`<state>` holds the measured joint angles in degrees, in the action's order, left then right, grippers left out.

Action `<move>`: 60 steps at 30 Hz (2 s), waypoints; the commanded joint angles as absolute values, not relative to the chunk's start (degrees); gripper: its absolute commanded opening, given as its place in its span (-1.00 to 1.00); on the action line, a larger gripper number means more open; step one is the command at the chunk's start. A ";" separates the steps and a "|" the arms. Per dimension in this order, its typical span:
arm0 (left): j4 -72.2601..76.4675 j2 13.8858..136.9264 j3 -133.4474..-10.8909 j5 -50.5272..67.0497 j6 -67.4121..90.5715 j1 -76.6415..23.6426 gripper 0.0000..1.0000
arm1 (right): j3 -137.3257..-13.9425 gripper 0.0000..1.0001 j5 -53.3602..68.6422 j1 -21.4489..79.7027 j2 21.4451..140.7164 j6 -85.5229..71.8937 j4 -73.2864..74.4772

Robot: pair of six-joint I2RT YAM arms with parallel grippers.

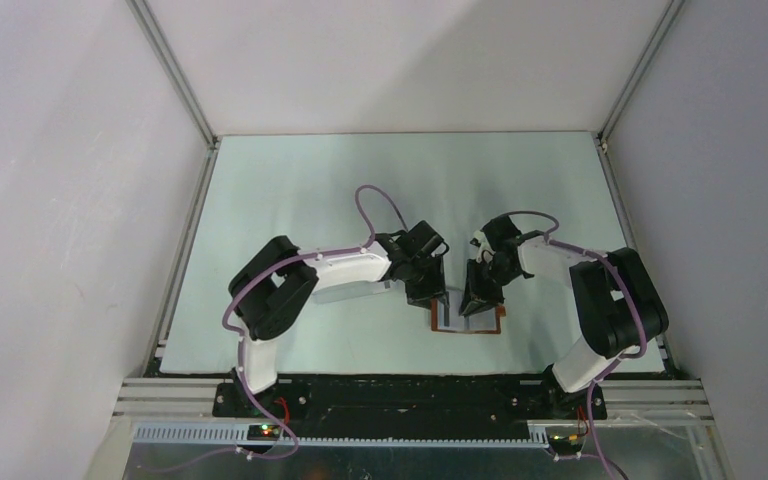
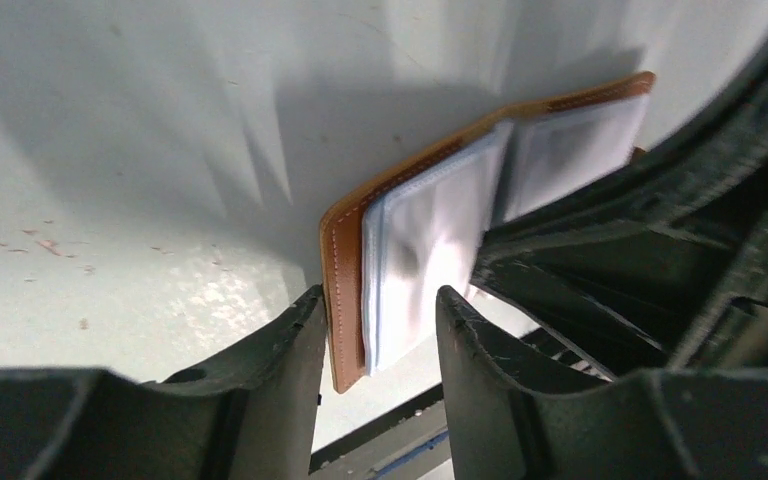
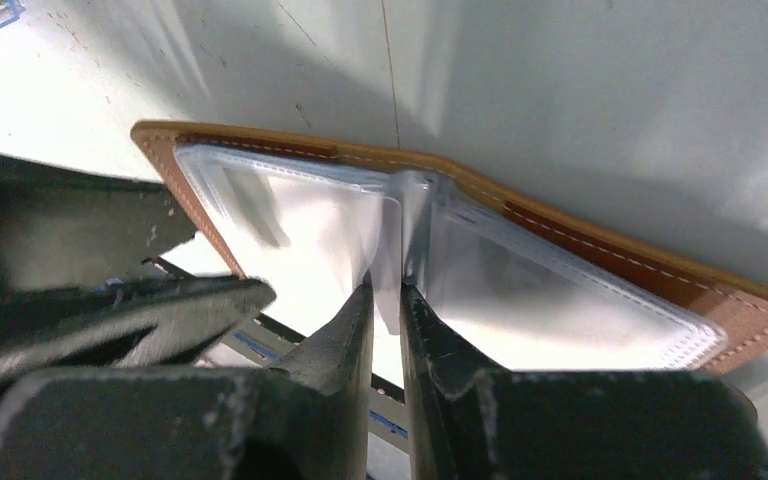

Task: Put the credit cards into the card holder
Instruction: Insert the credit card into the card holder, then close the card holder at the center of the board.

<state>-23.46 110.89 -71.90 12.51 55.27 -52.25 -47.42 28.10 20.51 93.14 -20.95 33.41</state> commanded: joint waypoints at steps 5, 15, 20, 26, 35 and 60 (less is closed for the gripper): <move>-20.03 107.13 -78.26 18.34 55.55 -55.48 -0.14 | -47.18 -0.43 33.42 19.94 90.18 -21.95 30.55; -20.12 110.03 -75.47 14.89 56.26 -55.72 -0.76 | -47.20 -0.14 32.23 17.23 83.65 -20.66 34.43; -20.43 108.85 -74.48 13.79 55.09 -55.49 -1.00 | -47.20 -0.05 31.58 15.14 81.27 -20.36 35.79; -24.72 103.32 -72.18 9.59 52.72 -54.06 -1.00 | -47.15 0.32 30.55 12.95 78.97 -19.86 37.01; -33.28 97.82 -70.14 6.02 49.88 -52.31 -1.00 | -47.20 0.64 36.16 10.75 80.20 -22.13 33.51; -35.51 98.93 -69.26 5.44 48.16 -52.03 -1.00 | -45.70 0.16 44.03 15.86 95.53 -18.04 24.59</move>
<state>-34.59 99.44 -68.25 6.15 49.43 -52.21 -45.76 43.18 14.81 94.45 -19.38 25.61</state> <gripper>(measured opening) 0.017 0.608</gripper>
